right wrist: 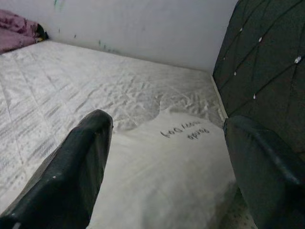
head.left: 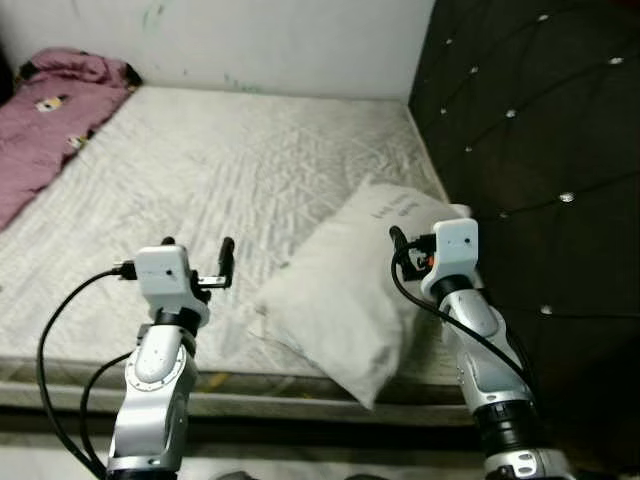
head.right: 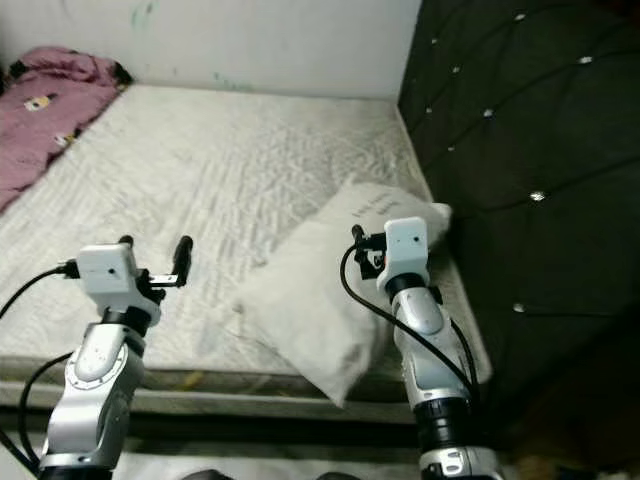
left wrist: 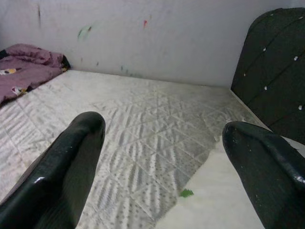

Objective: Clean up the room

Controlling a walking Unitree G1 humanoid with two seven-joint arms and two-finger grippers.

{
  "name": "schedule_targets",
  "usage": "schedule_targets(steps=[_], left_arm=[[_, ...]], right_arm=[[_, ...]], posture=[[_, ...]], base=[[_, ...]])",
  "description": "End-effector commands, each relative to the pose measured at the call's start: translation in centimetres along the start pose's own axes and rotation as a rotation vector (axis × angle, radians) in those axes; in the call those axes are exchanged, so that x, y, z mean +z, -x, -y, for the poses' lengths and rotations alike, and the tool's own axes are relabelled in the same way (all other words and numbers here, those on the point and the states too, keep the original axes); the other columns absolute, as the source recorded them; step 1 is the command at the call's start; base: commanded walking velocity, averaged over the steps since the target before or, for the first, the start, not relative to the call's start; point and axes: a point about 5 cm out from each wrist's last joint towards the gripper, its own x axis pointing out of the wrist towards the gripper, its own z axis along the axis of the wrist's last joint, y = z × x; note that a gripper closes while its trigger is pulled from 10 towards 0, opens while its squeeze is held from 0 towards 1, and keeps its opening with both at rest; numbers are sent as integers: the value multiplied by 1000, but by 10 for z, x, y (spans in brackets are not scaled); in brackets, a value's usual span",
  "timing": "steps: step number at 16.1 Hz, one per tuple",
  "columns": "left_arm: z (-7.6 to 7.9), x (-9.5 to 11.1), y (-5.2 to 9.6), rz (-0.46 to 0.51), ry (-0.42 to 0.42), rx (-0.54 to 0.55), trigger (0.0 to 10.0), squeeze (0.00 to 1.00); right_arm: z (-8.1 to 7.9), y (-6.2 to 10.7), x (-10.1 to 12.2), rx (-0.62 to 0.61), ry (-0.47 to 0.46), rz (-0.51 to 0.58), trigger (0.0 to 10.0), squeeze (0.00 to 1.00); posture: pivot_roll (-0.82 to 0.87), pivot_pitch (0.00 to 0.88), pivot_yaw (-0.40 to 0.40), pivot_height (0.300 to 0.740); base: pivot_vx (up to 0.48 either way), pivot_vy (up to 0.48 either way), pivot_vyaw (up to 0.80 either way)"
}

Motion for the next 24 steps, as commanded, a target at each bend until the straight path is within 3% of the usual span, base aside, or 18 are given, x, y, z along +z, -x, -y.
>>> schedule_targets(steps=[1,8,18,24], left_arm=[[-2,2,0,9,6,2,10000,0],[-1,4,0,23,24,-20,10000,0],[0,6,1,40,16,-51,10000,0],[-7,5,1,30,13,2,10000,0]], right_arm=[[-5,-3,7,16,-5,23,10000,0],[-5,-3,6,14,-7,20,10000,0],[-8,-4,6,19,-11,18,10000,0],[-8,-5,7,24,-20,21,10000,0]], posture=[[-83,0,-42,740],[-84,0,-42,740],[-77,0,-40,740],[-70,0,-38,740]], base=[[0,0,0],[0,0,0],[312,0,-207],[64,0,0]])
